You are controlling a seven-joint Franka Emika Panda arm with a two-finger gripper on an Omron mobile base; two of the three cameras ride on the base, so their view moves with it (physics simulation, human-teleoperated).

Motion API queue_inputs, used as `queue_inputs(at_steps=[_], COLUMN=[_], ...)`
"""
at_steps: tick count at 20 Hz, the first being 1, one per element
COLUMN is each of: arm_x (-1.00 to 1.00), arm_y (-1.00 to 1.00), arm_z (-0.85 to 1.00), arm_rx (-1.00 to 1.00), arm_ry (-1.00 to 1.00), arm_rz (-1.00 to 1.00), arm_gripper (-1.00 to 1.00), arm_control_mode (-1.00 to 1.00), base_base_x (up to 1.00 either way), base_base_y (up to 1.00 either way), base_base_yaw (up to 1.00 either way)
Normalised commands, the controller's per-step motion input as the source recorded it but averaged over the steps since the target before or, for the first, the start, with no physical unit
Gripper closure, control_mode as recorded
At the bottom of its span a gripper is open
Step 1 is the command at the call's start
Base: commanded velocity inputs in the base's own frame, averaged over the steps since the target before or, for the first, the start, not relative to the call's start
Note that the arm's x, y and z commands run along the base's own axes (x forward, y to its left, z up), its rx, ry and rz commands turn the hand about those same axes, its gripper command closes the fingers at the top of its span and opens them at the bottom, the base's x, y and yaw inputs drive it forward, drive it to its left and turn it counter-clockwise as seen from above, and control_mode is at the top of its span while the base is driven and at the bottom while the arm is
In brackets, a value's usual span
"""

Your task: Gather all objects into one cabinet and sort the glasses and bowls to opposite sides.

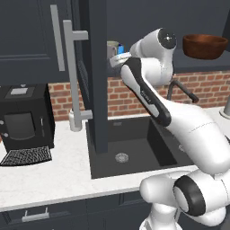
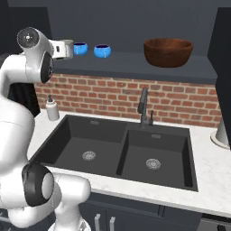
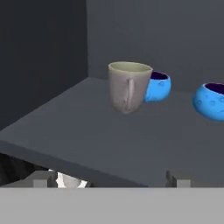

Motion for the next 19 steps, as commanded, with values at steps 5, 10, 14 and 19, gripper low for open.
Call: queue_inputs(at_steps=[5, 10, 14, 19], arm_x=[-1.0, -1.0, -1.0, -1.0], arm_y=[-0.52, -0.38, -0.38, -0.34], arm_z=[0.03, 0.0, 0.0, 0.0], arm_rx=[0.0, 0.0, 0.0, 0.0], arm_ry=[0.0, 0.0, 0.0, 0.0], arm_rz=[-0.05, -0.03, -0.03, -0.03], arm_gripper=[-1.0, -1.0, -1.0, -1.0], arm_control_mode=[-1.0, -1.0, -1.0, -1.0], base_base_x=[0.0, 0.0, 0.0, 0.0], base_base_y=[0.0, 0.0, 0.0, 0.0], base_base_yaw=[0.0, 0.0, 0.0, 0.0])
